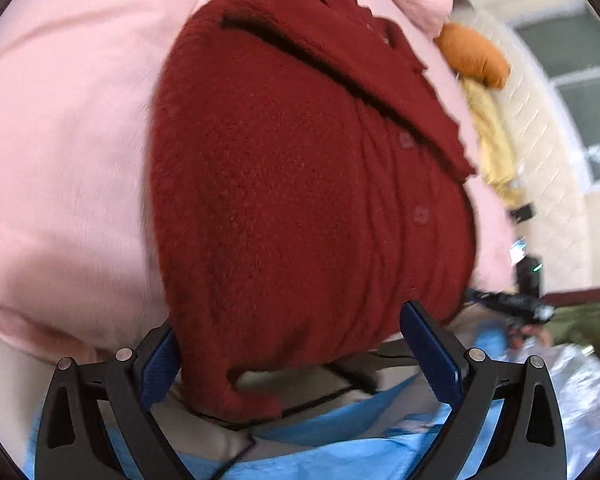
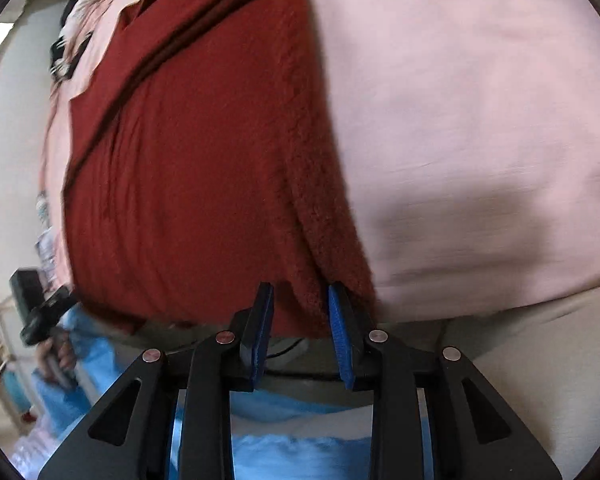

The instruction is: Fold clothes

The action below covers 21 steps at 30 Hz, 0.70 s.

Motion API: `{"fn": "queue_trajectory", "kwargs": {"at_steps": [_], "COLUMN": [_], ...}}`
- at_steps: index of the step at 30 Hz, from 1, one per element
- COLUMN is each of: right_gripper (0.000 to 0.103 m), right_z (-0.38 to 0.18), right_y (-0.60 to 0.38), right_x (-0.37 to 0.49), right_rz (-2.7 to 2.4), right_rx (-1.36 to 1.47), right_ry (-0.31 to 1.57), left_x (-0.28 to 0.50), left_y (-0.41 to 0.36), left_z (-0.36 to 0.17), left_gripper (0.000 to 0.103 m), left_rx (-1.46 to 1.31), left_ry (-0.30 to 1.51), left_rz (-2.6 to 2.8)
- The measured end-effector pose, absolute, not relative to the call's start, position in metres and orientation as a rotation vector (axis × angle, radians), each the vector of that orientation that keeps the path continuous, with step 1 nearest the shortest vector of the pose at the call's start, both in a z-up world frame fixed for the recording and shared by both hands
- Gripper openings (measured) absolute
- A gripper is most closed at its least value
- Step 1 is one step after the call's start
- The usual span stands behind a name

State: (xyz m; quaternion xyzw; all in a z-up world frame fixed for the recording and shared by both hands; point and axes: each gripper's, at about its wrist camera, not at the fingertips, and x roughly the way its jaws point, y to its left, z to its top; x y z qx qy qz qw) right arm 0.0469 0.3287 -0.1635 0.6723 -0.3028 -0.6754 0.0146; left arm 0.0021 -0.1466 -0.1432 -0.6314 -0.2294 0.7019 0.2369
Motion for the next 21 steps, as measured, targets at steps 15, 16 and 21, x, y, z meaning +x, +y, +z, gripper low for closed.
{"fn": "queue_trajectory", "kwargs": {"at_steps": [15, 16, 21], "right_gripper": [0.029, 0.023, 0.010], "right_z": [-0.195, -0.190, -0.162], "right_y": [0.308, 0.308, 0.311], "right_x": [0.038, 0.038, 0.040], "right_rz": [-1.996, -2.010, -2.043], "right_rx": [2.270, 2.244, 2.056], "right_ry": [-0.826, -0.815, -0.867], "left_x": [0.025, 0.027, 0.032], "left_y": [-0.109, -0.114, -0.129], "left_z": [-0.168, -0.163, -0.122], "left_gripper": [0.027, 0.023, 0.014], "left_rx": [-1.990, -1.966, -1.788], "left_ry": [-0.250, -0.295, -0.462], "left_rz": [1.995, 1.993, 1.983]}}
